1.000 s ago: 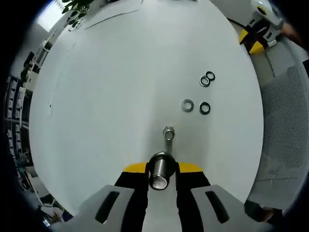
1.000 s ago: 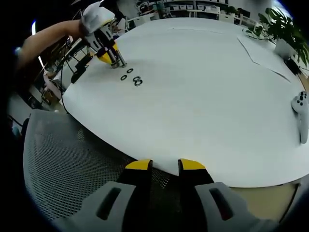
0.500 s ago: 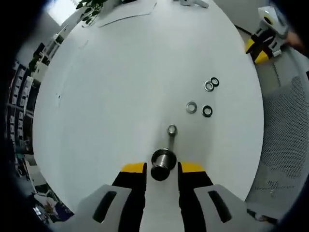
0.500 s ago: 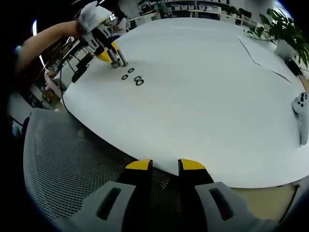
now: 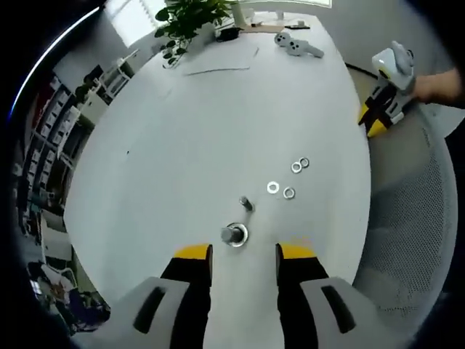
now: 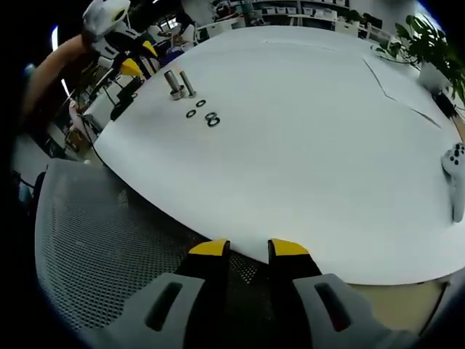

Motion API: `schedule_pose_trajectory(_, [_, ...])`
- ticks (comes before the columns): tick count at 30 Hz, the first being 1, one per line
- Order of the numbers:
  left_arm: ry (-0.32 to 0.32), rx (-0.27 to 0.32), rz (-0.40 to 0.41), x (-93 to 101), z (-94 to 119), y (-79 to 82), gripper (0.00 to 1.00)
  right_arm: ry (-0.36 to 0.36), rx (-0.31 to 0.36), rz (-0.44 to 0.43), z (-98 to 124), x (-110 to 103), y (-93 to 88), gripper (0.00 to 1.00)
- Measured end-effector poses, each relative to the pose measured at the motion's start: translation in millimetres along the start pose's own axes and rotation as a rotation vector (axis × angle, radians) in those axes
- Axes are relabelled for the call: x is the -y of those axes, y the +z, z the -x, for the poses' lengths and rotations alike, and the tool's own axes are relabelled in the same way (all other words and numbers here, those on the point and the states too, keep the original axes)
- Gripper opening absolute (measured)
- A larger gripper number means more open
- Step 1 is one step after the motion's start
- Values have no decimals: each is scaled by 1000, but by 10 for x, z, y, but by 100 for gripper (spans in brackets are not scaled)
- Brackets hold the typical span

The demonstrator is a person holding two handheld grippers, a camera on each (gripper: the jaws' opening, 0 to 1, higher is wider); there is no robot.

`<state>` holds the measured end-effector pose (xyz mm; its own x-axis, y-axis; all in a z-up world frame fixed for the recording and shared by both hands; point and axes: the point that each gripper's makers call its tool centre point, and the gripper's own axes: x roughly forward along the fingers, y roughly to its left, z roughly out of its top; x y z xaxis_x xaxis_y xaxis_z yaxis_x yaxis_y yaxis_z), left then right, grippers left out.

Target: Place the washer onto the threaded stud by aligning its center hole with the stud, sliding it down to the base, and recovering from edge contact or off-axis alignment until the washer reaches the visible bottom stop.

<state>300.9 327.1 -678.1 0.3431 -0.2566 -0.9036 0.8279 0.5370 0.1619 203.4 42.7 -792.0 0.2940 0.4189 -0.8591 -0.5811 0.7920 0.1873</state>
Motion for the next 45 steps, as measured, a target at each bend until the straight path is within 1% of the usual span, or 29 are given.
schedule_pose_trajectory(3, [29,31,25,36,157,-46,35,1,1,4,4,-4,3,24])
schedule_pose_trajectory(6, [58,64,76,76,317,-116,35,3,4,10,1,-7,7,24])
schedule_pose_trajectory(9, [76,91,118,100,406,-151,35,4,5,10,3,-10,9,24])
schedule_pose_trajectory(13, [124,156,197,125,558,-214,36,10,5,15,3,-20,11,24])
schedule_pose_trajectory(15, [171,209,252,122,651,-232,34,14,8,12,4,-23,13,24])
schedule_pose_trajectory(16, [183,229,258,128,679,-233,34,13,11,7,4,-21,16,24])
schedule_pose_trajectory(20, [231,327,343,135,810,-250,35,13,19,-7,5,-12,25,24])
schedule_pose_trajectory(21, [227,357,346,165,820,-230,35,14,17,-5,4,-14,23,24])
schedule_pose_trajectory(22, [216,363,350,225,819,-262,35,15,15,-2,3,-18,21,24])
schedule_pose_trajectory(23, [210,357,371,262,805,-303,35,17,14,0,1,-22,19,24])
schedule_pose_trajectory(24, [210,362,400,298,787,-355,35,18,12,3,0,-26,17,24])
schedule_pose_trajectory(25, [213,365,407,307,783,-372,36,19,12,3,-1,-26,18,24])
schedule_pose_trajectory(28, [236,420,484,396,780,-450,37,18,15,-3,1,-23,19,24])
schedule_pose_trajectory(29, [240,461,522,445,797,-460,38,18,15,-5,1,-22,18,24])
schedule_pose_trajectory(31, [307,477,505,455,825,-573,38,18,15,-8,-1,-20,18,24])
schedule_pose_trajectory(32, [331,495,529,466,840,-618,38,18,15,-6,-3,-20,18,24])
schedule_pose_trajectory(33, [338,517,556,476,853,-643,38,18,16,-5,-2,-22,18,24])
schedule_pose_trajectory(34, [352,554,599,471,881,-675,39,19,20,-3,-1,-24,24,24])
schedule_pose_trajectory(35, [367,583,622,459,906,-689,41,20,23,-2,1,-23,28,24])
schedule_pose_trajectory(36, [391,606,634,438,933,-708,45,20,26,-3,3,-22,31,24])
schedule_pose_trajectory(37, [437,644,635,403,983,-726,50,19,28,-7,4,-18,34,24])
schedule_pose_trajectory(38, [447,672,640,402,999,-729,50,18,29,-8,5,-16,34,24])
schedule_pose_trajectory(39, [431,697,675,431,987,-739,50,18,31,-8,6,-16,36,24])
schedule_pose_trajectory(40, [426,697,696,448,971,-758,51,17,32,-9,7,-15,36,24])
schedule_pose_trajectory(41, [432,683,712,459,933,-805,53,16,28,-11,5,-13,30,24])
schedule_pose_trajectory(42, [436,684,716,467,912,-819,55,15,25,-13,4,-12,26,24])
schedule_pose_trajectory(44, [450,690,722,482,876,-841,59,14,22,-13,2,-9,23,24])
schedule_pose_trajectory(45, [460,705,747,484,860,-853,61,14,21,-13,3,-11,21,24])
